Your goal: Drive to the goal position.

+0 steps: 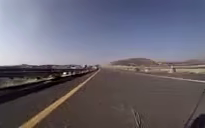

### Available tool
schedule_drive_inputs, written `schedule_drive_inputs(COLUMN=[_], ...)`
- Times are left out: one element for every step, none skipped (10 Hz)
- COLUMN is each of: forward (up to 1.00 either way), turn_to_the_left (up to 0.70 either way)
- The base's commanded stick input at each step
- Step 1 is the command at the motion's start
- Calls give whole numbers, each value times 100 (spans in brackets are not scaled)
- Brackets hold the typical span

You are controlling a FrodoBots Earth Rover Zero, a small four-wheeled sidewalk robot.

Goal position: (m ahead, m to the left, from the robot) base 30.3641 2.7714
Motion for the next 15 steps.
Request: schedule_drive_inputs(forward=[85, 85, 85, 85, 85, 85, 85, 85, 85, 85, 85, 85, 85, 85, 85], turn_to_the_left=[0, 0, 13, 26, 28, 12, 0, 0, 0, 0, 0, 0, 0, 0, 0])
